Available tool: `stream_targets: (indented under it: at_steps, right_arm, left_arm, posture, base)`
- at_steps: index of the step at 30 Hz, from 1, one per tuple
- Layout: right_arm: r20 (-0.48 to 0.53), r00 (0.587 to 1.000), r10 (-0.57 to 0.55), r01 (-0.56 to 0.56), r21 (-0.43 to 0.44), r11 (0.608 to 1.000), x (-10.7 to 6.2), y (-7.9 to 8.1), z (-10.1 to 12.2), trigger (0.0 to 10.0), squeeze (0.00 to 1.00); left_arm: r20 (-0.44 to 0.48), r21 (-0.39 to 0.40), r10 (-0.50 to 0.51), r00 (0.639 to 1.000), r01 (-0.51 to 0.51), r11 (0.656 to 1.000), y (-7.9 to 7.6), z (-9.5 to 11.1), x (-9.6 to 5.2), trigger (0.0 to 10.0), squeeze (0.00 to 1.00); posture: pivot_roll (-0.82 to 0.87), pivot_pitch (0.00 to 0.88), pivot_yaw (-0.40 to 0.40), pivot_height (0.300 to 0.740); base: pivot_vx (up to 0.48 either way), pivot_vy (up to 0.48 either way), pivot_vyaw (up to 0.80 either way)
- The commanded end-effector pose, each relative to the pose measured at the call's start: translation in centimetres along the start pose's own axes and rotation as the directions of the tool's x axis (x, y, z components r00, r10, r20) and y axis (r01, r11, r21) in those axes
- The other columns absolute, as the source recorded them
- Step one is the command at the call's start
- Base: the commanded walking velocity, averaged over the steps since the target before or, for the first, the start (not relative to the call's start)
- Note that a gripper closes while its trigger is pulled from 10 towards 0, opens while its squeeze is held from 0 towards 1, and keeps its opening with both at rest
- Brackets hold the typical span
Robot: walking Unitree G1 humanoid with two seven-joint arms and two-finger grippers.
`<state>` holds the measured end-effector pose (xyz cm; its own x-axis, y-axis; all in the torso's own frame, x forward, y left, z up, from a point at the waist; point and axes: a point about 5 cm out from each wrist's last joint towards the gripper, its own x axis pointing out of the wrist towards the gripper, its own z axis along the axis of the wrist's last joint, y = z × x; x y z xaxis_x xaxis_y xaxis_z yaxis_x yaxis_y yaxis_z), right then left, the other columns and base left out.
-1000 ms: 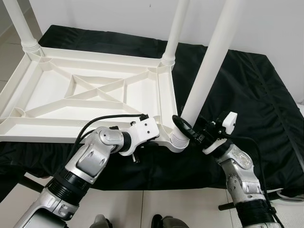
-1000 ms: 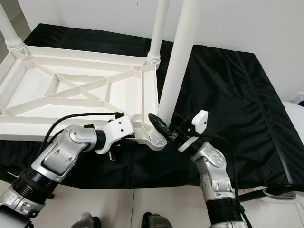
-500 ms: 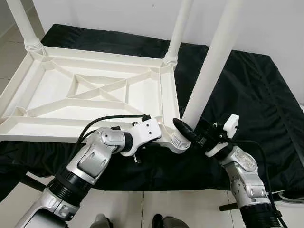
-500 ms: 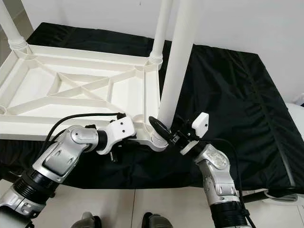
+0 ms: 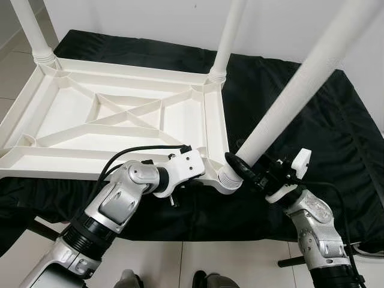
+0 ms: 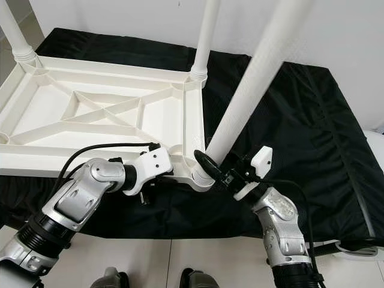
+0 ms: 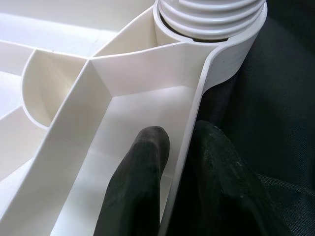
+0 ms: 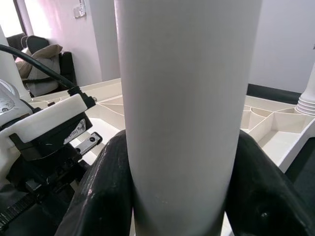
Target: Building children table
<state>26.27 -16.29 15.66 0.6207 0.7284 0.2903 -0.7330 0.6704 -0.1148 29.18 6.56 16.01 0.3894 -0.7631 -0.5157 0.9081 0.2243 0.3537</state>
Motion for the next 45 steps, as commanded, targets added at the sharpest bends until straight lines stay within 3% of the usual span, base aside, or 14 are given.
stream_targets:
  at_steps: [1,15,28,45]
  right_arm:
    - [-0.178,0.983,-0.034,0.055,0.116,0.992,-2.3,0.5,-3.3,10.0,0.00]
    - [-0.214,0.976,-0.028,0.052,0.108,0.993,-2.3,0.6,-3.6,10.0,0.00]
    - [-0.222,0.975,-0.018,0.043,0.106,0.993,-0.9,0.6,-4.1,10.0,0.00]
    - [-0.213,0.973,-0.094,0.114,0.085,0.990,-1.4,1.2,-4.0,10.0,0.00]
  left_arm:
    - [0.024,0.049,0.054,0.998,-0.055,0.997,0.7,1.1,-0.3,10.0,0.00]
    - [0.025,0.048,0.055,0.998,-0.056,0.997,0.8,1.2,-0.3,10.0,0.00]
    - [0.026,0.045,0.064,0.998,-0.065,0.997,0.8,1.2,-0.3,10.0,0.00]
    - [0.035,0.048,0.060,0.998,-0.062,0.997,0.7,1.5,-0.3,10.0,0.00]
  posture:
    - [-0.02,0.157,-0.061,0.740]
    - [-0.01,0.157,-0.062,0.740]
    - [-0.01,0.156,-0.070,0.740]
    - [-0.02,0.159,-0.069,0.740]
  base:
    - [0.000,0.000,0.00]
    - [0.000,0.000,0.00]
    - [0.000,0.000,0.00]
    - [0.000,0.000,0.00]
